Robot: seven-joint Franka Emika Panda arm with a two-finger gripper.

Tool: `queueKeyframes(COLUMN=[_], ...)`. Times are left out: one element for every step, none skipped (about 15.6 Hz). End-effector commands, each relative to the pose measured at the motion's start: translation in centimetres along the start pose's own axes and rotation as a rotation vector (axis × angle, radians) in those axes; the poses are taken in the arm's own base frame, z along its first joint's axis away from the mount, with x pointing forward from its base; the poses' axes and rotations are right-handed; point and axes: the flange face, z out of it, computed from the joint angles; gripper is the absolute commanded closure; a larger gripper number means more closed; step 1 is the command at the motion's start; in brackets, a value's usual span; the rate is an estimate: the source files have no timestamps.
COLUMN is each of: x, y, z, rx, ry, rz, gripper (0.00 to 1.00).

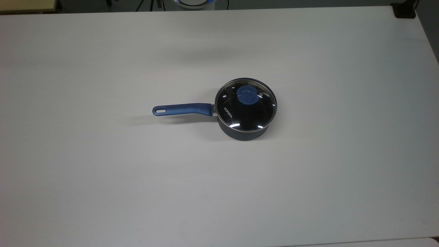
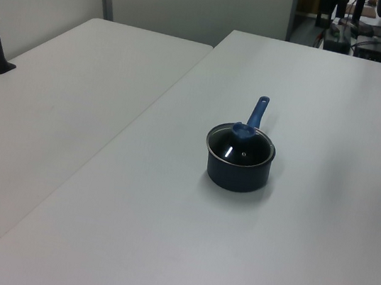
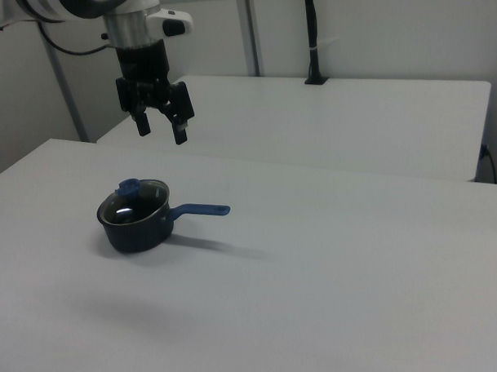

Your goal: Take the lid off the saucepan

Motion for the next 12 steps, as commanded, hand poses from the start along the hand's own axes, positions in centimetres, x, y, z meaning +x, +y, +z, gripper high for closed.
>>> queueKeyframes(x=[-0.4, -0.4, -0.5, -0.5, -0.5, -0.4, -0.4, -0.3, -0.3, -0.4, -0.4, -0.4], y=[0.5, 0.5, 0.5, 0.6, 0.7, 0.8, 1.1, 1.0, 1.1, 1.4, 1.9, 2.1], z=[0.0, 0.0, 0.0, 0.0, 0.0, 0.0, 0.0, 0.1, 0.1, 0.0, 0.0, 0.0], rx=[0.006, 0.006, 0.008, 0.008, 0.008, 0.008, 0.008, 0.008, 0.008, 0.010, 0.010, 0.010], ry=[0.010, 0.010, 0.010, 0.010, 0.009, 0.010, 0.010, 0.008, 0.011, 0.013, 0.012, 0.012], rz=[-0.011, -0.011, -0.011, -0.009, -0.008, -0.005, 0.000, -0.002, 0.001, 0.006, 0.015, 0.017], gripper=[0.00, 0.00, 0.00, 0.00, 0.00, 0.00, 0.00, 0.00, 0.00, 0.00, 0.00, 0.00])
